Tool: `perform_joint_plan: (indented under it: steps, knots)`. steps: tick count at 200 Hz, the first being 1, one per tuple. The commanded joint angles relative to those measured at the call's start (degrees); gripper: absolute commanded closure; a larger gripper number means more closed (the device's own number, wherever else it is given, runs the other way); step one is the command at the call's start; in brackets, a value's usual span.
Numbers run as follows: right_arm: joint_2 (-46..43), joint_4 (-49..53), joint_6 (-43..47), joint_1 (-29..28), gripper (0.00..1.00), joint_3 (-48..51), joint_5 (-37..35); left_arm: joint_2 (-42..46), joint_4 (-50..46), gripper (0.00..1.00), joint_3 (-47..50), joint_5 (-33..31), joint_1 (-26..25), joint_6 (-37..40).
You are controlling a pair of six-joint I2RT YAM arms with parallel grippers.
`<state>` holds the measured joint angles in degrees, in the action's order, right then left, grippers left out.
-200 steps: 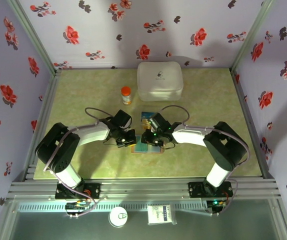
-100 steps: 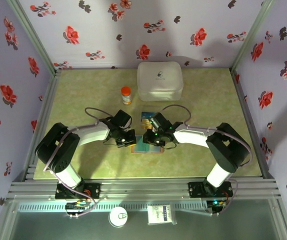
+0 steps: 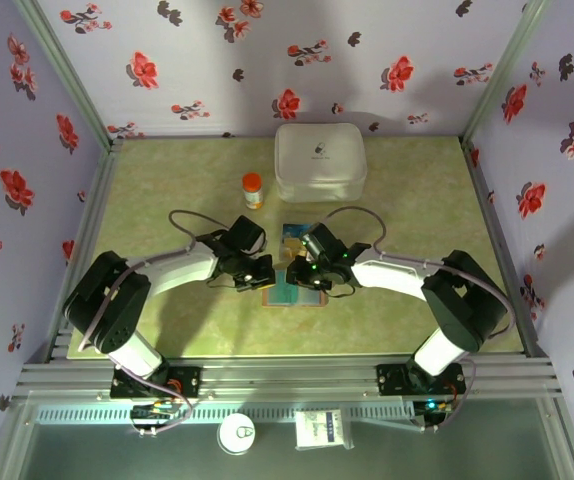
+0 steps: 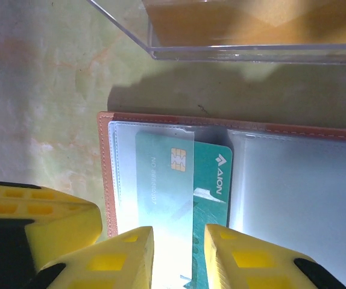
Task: Take the credit cards out of the card holder
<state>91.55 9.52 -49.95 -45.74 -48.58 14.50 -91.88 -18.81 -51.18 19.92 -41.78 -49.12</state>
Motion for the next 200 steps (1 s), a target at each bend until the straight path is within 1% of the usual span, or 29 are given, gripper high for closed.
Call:
perform_joint_plan:
  steps: [1, 137, 200]
  knots:
    - [-1.0, 2.0, 0.5, 0.2, 0.72, 0.6, -1.7, -0.8, -1.4, 1.0, -1.8, -0.1, -1.1, 1.3]
    - [1.7, 1.0, -0.3, 0.2, 0.71, 1.6, -0.4, -5.1, -2.1, 1.0, -0.6, -2.1, -1.6, 1.8]
    - [3.0, -2.9, -1.4, 0.3, 0.71, 2.4, 1.9, -5.2, -2.8, 1.0, -0.7, -2.3, -1.6, 1.9]
